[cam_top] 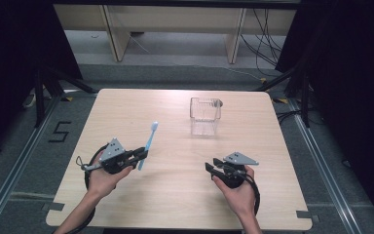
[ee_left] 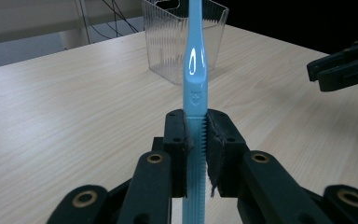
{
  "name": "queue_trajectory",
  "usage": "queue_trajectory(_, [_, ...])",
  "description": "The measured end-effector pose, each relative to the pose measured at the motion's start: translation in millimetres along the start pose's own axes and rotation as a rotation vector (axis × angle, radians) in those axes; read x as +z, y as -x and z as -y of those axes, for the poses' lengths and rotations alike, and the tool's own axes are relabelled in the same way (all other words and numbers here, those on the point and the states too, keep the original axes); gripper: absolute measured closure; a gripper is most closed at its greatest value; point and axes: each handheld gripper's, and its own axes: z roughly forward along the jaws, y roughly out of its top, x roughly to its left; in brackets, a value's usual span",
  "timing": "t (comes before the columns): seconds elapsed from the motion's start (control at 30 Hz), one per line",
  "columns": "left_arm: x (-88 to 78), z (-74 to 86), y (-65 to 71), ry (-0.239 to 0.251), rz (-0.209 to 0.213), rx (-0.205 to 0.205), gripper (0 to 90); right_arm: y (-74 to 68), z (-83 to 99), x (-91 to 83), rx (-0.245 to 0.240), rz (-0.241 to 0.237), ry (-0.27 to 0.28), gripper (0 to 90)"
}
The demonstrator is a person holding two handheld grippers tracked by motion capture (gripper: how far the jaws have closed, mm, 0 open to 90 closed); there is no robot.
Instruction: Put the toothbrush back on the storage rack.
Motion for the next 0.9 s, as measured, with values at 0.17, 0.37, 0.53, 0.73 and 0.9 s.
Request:
queue_trajectory(0.17, [1.3,0.3,1.6,0.032,0.004,0.011,78.2,-4.7,-4.7,-0.6,0.010,-0.020,0.043,61.5])
queue_trajectory(0.37, [6.2,0.4,4.1,0.057,0.019,0.008,78.2,-7.0,-9.2,-0.6,0.014,-0.048,0.079,61.7])
queue_trajectory(0.53, [10.1,0.7,5.2,0.052,0.026,0.011,78.2,-7.7,-11.1,-1.9,0.051,-0.063,0.089,61.7])
queue_trajectory(0.73, [14.7,-0.8,8.4,0.050,0.040,0.018,78.2,-8.2,-11.9,-1.4,0.074,-0.090,0.112,61.7])
queue_trajectory(0.9, [15.4,-3.4,11.8,0.061,0.046,0.025,78.2,-14.1,-17.6,-2.4,0.104,-0.097,0.158,62.3])
